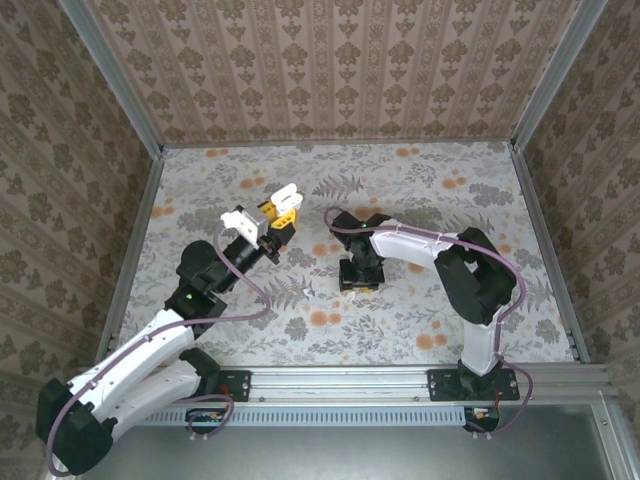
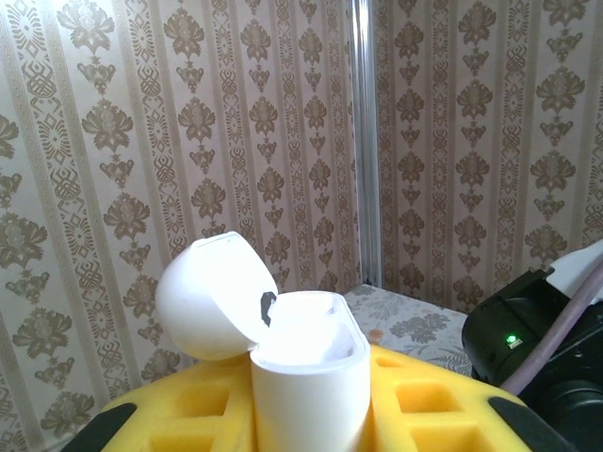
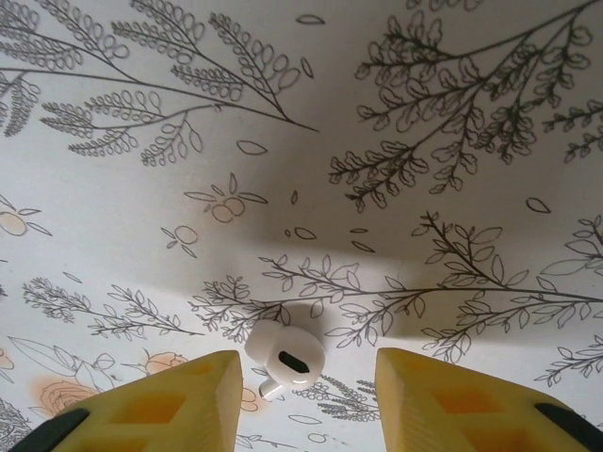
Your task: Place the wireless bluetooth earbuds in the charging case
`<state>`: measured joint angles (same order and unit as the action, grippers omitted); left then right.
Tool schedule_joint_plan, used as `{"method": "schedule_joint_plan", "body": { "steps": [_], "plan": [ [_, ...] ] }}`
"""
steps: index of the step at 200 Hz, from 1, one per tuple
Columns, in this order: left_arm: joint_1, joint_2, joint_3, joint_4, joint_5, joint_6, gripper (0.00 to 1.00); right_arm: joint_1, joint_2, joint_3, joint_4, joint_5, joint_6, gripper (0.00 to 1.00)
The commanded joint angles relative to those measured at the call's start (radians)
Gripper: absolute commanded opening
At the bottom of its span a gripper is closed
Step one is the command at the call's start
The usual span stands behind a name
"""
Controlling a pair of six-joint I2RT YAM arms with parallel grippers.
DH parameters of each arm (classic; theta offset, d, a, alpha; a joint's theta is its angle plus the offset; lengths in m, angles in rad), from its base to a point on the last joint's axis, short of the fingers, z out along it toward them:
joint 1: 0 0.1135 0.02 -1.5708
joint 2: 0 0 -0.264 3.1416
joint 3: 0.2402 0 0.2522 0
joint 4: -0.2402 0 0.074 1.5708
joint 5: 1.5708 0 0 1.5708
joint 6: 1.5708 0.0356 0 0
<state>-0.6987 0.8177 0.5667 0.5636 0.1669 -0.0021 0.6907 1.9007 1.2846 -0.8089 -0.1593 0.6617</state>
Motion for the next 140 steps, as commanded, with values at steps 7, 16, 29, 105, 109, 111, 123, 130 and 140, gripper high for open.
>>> {"method": "schedule_joint_plan", "body": {
  "steps": [7,16,29,105,109,111,123,130,140],
  "plan": [
    [0.012,-0.014,-0.002,0.013,-0.005,0.015,0.27,0.012,0.031,0.035,-0.048,0.022,0.0,0.42],
    [0.013,-0.011,-0.002,0.013,-0.002,0.013,0.27,0.016,0.036,0.042,-0.05,0.018,-0.001,0.42],
    [0.014,-0.006,0.002,0.013,0.004,0.01,0.27,0.023,0.045,0.054,-0.06,0.027,-0.002,0.41],
    [0.015,0.001,0.007,0.018,0.006,0.0,0.27,0.045,0.069,0.065,-0.11,0.109,-0.043,0.36],
    [0.015,0.002,0.008,0.018,0.006,-0.002,0.27,0.046,0.07,0.067,-0.111,0.109,-0.047,0.35],
    [0.015,0.004,0.008,0.018,0.005,-0.002,0.27,0.046,0.07,0.068,-0.111,0.11,-0.05,0.35],
    [0.017,0.007,0.01,0.019,0.009,-0.002,0.27,0.046,0.07,0.07,-0.119,0.111,-0.084,0.34],
    [0.017,0.01,0.012,0.019,0.01,-0.003,0.27,0.046,0.07,0.072,-0.126,0.119,-0.101,0.34],
    [0.016,0.015,0.012,0.019,0.012,-0.003,0.27,0.046,0.07,0.078,-0.138,0.139,-0.13,0.34]
  ]
}}
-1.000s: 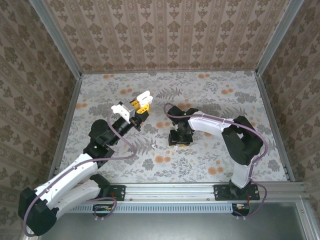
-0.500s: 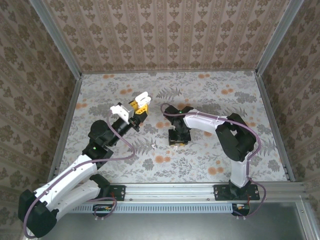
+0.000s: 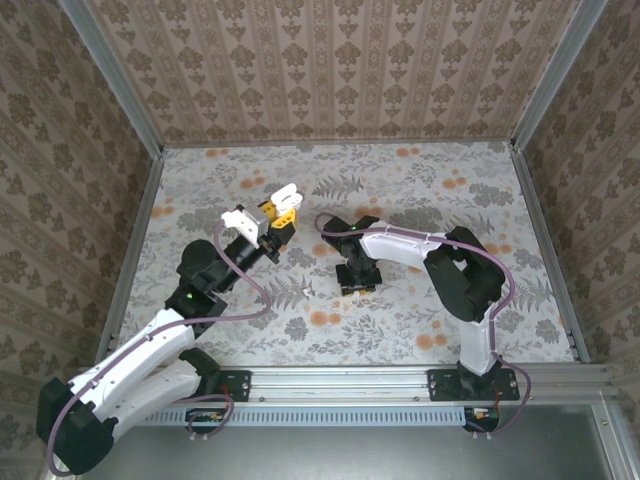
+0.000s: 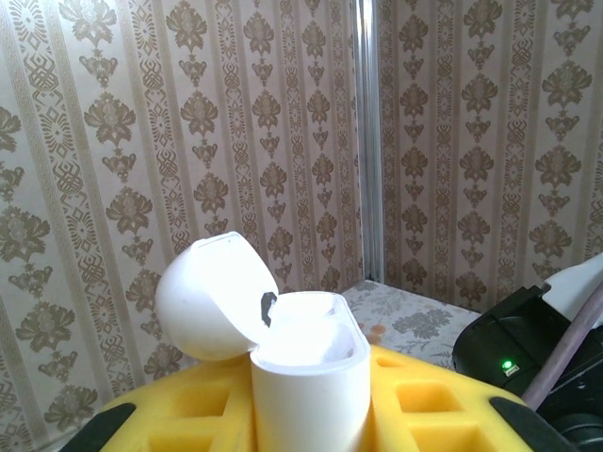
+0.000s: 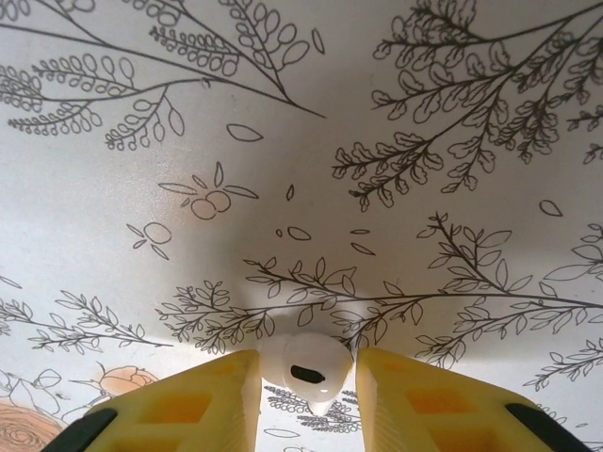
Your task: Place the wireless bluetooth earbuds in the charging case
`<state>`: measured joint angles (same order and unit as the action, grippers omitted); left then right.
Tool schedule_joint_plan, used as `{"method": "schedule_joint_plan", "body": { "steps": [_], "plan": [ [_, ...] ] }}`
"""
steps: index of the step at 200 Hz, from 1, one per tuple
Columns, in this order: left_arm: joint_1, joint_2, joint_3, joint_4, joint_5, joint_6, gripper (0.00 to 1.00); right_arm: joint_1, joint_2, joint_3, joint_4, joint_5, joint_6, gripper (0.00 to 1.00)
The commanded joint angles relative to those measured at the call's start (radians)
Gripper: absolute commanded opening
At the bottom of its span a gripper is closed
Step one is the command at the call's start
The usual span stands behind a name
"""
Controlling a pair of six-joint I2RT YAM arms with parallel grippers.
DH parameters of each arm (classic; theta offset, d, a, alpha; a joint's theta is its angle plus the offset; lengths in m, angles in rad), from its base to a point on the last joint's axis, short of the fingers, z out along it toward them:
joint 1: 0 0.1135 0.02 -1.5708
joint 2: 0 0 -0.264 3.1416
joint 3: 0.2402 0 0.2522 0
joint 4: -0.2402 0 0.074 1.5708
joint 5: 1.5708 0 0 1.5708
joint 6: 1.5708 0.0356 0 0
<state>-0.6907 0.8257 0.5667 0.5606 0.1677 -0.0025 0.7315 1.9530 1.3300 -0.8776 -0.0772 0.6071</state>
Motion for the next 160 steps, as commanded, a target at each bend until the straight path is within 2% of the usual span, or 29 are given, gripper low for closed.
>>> {"method": "schedule_joint_plan", "body": {
  "steps": [1,38,160],
  "plan": [
    [0.009,0.007,0.012,0.022,0.011,-0.003,0.27,0.005,0.018,0.033,-0.069,0.057,-0.075,0.34],
    [0.009,0.015,0.015,0.024,0.015,-0.008,0.28,0.003,0.041,0.06,-0.09,0.072,-0.138,0.38],
    [0.01,0.023,0.017,0.019,0.013,-0.014,0.28,0.005,0.079,0.069,-0.097,0.077,-0.179,0.34]
  ]
}}
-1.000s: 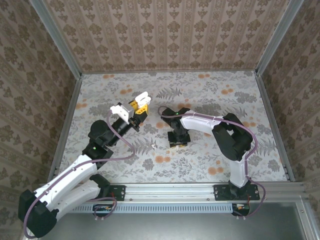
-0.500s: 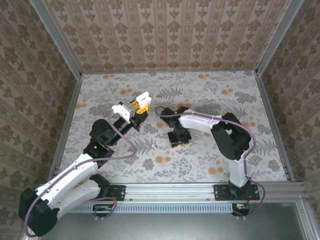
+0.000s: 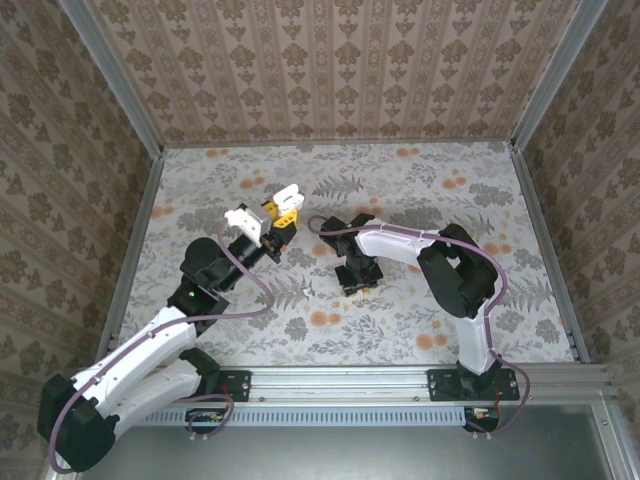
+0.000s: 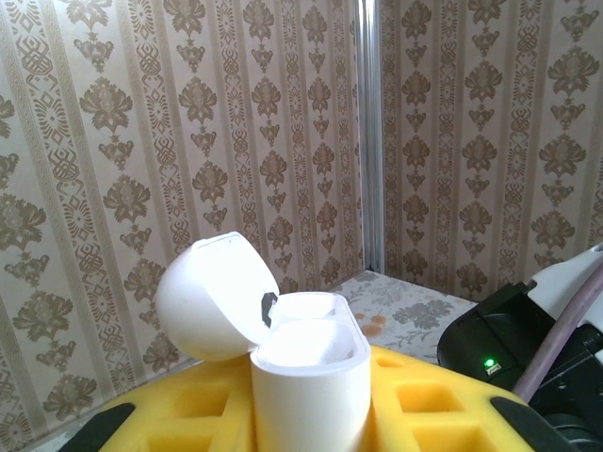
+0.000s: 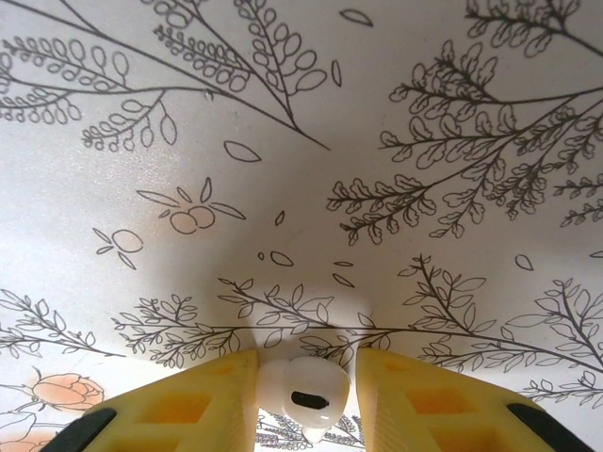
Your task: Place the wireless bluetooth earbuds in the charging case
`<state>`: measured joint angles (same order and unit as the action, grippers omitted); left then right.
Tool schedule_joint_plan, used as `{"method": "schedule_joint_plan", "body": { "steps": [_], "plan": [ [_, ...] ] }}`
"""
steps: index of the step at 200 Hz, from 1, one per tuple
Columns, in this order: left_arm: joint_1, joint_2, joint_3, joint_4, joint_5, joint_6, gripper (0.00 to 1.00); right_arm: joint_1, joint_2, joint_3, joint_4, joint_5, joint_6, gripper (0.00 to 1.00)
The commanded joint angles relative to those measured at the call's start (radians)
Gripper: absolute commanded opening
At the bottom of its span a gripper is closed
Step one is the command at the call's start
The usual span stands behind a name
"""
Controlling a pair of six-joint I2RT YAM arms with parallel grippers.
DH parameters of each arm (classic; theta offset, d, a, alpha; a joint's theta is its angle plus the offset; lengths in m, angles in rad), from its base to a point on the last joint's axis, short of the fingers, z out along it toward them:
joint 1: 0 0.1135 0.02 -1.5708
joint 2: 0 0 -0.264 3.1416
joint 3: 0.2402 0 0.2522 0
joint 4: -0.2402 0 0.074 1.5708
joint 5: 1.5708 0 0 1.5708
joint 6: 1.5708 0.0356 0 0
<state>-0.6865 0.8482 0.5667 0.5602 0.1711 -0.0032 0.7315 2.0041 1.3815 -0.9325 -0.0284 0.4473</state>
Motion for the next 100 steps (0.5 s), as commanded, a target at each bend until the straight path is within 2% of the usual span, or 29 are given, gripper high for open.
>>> {"method": "schedule_joint_plan", "body": {
  "steps": [1,100],
  "plan": [
    [0.005,0.0,0.018,0.019,0.01,-0.014,0.28,0.005,0.029,0.018,-0.042,0.028,-0.019,0.34],
    [0.006,0.016,0.022,0.006,0.014,-0.026,0.28,0.004,0.004,0.023,-0.04,0.049,-0.012,0.29]
  ]
}}
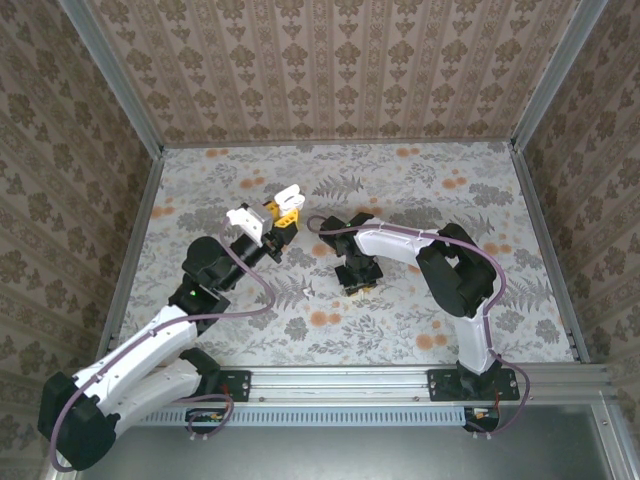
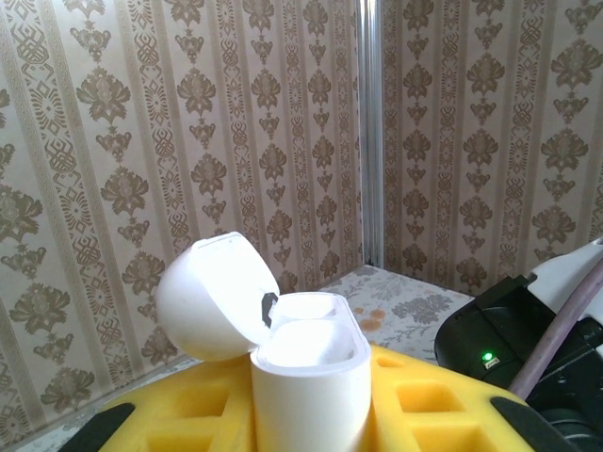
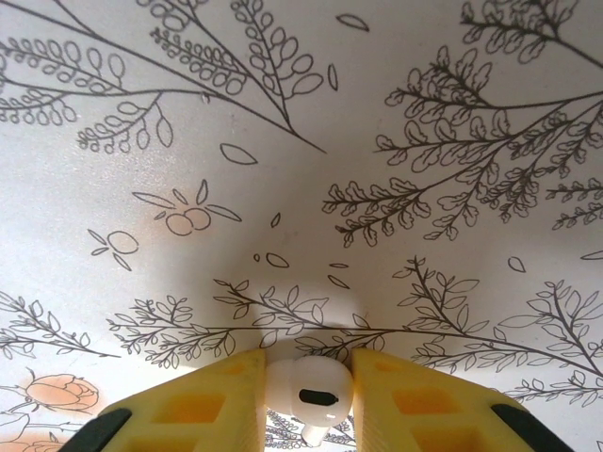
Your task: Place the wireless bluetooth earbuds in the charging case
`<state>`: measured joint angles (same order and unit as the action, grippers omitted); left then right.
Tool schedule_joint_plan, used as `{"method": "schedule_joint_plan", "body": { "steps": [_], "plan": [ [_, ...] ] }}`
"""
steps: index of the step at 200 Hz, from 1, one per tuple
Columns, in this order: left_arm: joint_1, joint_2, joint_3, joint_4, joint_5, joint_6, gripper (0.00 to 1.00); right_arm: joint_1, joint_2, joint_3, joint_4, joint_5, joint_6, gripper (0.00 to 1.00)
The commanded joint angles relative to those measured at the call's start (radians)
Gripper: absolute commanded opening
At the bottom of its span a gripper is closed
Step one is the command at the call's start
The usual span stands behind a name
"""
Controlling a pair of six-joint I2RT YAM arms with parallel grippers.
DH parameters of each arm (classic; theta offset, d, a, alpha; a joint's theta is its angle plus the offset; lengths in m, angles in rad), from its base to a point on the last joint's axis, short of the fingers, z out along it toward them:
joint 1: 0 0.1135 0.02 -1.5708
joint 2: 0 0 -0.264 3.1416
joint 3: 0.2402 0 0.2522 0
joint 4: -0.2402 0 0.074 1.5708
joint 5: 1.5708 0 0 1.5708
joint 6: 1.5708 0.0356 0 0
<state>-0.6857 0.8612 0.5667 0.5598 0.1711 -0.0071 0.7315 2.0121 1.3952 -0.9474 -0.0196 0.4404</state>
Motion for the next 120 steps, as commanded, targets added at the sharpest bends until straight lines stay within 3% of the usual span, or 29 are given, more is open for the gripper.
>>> {"method": "schedule_joint_plan", "body": {
  "steps": [1,43,85,120],
  "plan": [
    [0.005,0.003,0.022,0.006,0.014,-0.022,0.28,0.004,-0.006,0.009,-0.024,0.041,-0.006,0.29],
    [0.003,0.039,0.034,-0.001,0.019,-0.033,0.28,-0.021,-0.128,-0.016,-0.019,0.06,0.013,0.28],
    [0.002,0.131,0.051,0.025,0.05,-0.072,0.28,-0.08,-0.369,-0.049,0.049,0.106,0.042,0.29],
    [-0.016,0.219,0.057,0.099,0.077,-0.115,0.28,-0.101,-0.505,0.014,0.07,0.164,0.008,0.29]
  ]
}}
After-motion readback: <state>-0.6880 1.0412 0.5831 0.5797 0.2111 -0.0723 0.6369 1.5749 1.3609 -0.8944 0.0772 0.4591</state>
